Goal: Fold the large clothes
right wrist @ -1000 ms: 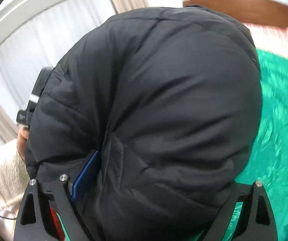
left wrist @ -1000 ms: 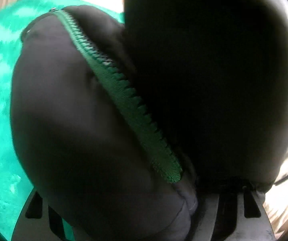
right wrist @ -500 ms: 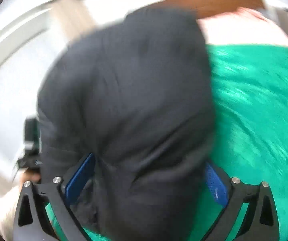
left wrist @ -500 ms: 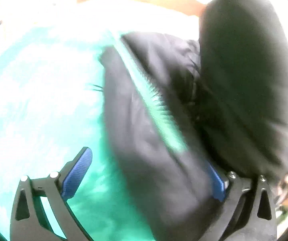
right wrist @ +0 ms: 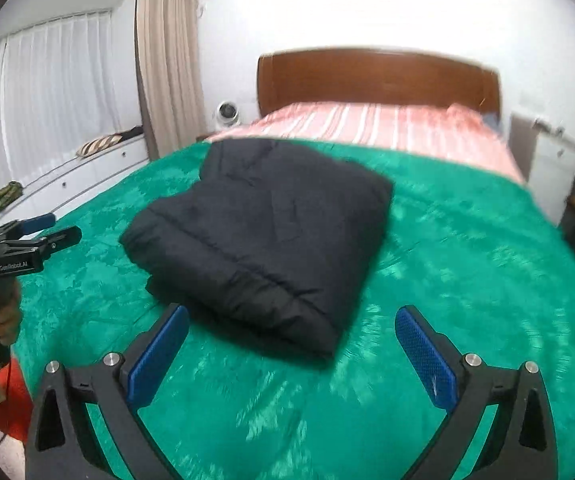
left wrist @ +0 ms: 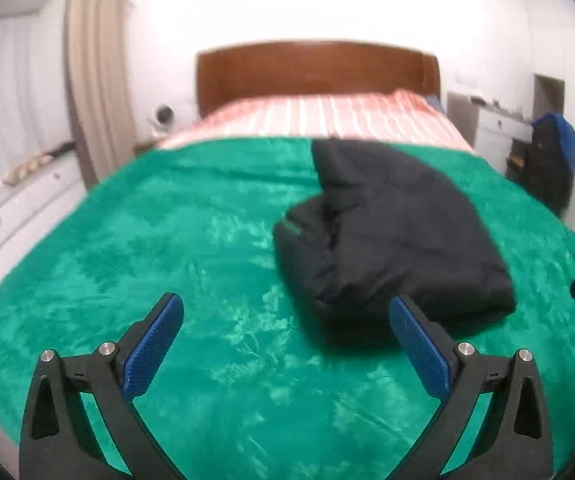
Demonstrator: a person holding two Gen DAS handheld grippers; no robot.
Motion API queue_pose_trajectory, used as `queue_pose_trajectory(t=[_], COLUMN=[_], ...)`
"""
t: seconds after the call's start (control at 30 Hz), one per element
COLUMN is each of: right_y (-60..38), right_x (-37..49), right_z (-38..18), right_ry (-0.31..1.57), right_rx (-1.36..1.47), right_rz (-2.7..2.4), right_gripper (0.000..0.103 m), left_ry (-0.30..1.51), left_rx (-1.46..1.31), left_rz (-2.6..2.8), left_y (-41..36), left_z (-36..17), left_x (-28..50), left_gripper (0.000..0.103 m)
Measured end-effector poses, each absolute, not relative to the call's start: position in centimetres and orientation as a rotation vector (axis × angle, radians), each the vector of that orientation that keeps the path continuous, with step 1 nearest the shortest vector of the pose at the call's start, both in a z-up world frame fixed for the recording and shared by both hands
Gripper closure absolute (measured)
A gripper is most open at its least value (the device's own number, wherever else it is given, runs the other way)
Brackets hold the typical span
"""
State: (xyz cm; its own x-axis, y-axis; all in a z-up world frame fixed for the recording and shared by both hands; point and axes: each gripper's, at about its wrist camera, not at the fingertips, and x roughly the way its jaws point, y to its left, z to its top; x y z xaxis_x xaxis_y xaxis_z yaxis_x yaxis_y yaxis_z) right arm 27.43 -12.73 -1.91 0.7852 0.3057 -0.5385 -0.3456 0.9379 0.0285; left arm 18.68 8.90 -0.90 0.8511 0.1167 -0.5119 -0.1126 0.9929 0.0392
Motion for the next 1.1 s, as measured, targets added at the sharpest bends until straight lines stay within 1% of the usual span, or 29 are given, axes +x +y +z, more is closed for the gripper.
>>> queue_pose_trajectory(t=[0.07,0.13,0.27,0.33,0.47,0.77,1.0,1.1], right_y=[-13.2,-13.6,-13.3,-13.2,-13.4,-13.7,-13.6,-13.4], right_x=[25.5,23.4,21.8,20.6,18.6,17.2,15.9,13.9], right_z=[-0.3,0.9,0.9,0.9,0.9,0.8,1.0,1.2], right_ry=[0.511,0.469,0.563,0.563,0.581,0.601,0.651,0.663], right_rx=[-0.072,-0.058,-0.099,-0.105,-0.096,-0.124,-0.090,-0.081], right_rz=[0.305,0.241,0.216,0.192,0.133,0.057,0.104,0.137], right_gripper=[0.001,0.000,0.000,0.000,0.000,0.000,0.000,0.000], left_ry=[0.507,0.466,0.434,0.428,0.504,0.541,0.647,0.657], left_rx=[0.008,0.012,-0.003,-0.003,-0.016,0.005,0.038,0.081], left_rz=[0.163,0.207,0.200,0.210,0.216,0.187,0.152,0.127], left_y=[9.0,8.2,6.5,5.8,4.5,2.2,1.0,0.4], left_z=[-0.7,0.5,1.2,1.0,0.3,0.5,0.4,1.0], left_x=[18.0,15.8,13.2,11.5,10.9,9.1,8.2,6.5], left_gripper=[0.000,0.000,0.000,0.000,0.000,0.000,0.000,0.000])
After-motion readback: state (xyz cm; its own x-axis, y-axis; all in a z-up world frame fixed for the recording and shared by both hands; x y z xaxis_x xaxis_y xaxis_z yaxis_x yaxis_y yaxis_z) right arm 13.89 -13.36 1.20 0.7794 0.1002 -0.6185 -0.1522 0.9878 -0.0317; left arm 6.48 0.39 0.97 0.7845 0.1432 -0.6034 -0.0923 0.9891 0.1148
